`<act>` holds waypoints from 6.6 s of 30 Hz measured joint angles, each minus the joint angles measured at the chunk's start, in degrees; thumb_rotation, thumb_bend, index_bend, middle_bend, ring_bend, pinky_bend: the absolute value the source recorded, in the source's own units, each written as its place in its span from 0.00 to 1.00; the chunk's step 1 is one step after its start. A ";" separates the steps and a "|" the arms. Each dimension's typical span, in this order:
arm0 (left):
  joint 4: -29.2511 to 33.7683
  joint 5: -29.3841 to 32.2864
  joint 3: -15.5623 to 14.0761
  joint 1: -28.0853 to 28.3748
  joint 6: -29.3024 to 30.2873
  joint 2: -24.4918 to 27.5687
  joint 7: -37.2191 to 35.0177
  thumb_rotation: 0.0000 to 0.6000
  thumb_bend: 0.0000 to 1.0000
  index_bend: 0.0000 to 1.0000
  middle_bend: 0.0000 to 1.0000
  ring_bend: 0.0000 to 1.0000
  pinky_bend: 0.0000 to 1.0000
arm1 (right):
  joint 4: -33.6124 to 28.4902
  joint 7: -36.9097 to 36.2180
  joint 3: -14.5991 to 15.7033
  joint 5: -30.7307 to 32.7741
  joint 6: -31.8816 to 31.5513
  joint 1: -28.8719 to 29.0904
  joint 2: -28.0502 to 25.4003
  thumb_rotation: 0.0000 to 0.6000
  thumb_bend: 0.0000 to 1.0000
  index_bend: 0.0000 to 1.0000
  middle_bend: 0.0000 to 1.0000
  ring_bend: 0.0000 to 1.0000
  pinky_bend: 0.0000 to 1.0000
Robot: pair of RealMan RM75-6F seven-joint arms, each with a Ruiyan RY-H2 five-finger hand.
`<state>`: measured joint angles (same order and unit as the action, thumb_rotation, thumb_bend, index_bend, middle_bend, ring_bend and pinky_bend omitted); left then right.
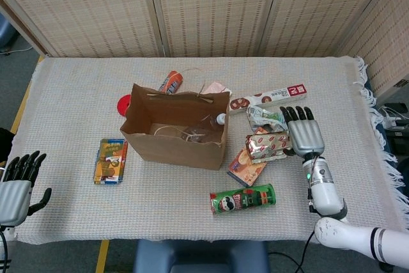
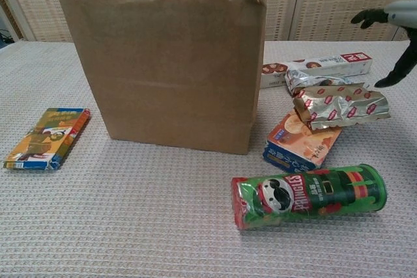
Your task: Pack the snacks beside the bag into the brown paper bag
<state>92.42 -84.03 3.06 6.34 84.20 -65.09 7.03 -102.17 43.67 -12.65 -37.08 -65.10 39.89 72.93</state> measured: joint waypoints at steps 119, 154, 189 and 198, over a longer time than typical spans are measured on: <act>-0.34 -0.03 -0.06 -0.29 0.57 -0.32 0.25 1.00 0.39 0.05 0.00 0.00 0.00 | -16.82 -8.58 -2.39 -11.41 -6.30 4.12 -10.78 1.00 0.02 0.00 0.09 0.01 0.10; 0.03 0.46 0.29 -0.35 0.68 -0.58 1.09 1.00 0.39 0.05 0.00 0.00 0.00 | -13.91 -9.95 16.30 -30.89 17.65 0.15 -8.17 1.00 0.01 0.01 0.09 0.04 0.10; -0.06 0.14 0.12 -0.22 0.33 -0.19 0.03 1.00 0.39 0.05 0.00 0.00 0.00 | -9.92 -5.83 15.73 -27.31 7.85 1.81 6.28 1.00 0.36 0.69 0.60 0.63 0.66; 0.01 0.26 0.18 -0.30 0.53 -0.40 0.61 1.00 0.39 0.05 0.00 0.00 0.00 | -16.42 -17.05 11.26 -35.16 1.33 -1.18 -4.27 1.00 0.36 0.69 0.60 0.63 0.66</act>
<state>92.43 -83.77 3.24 6.05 84.73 -65.49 7.64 -118.58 26.62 -1.39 -72.23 -63.78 38.71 68.66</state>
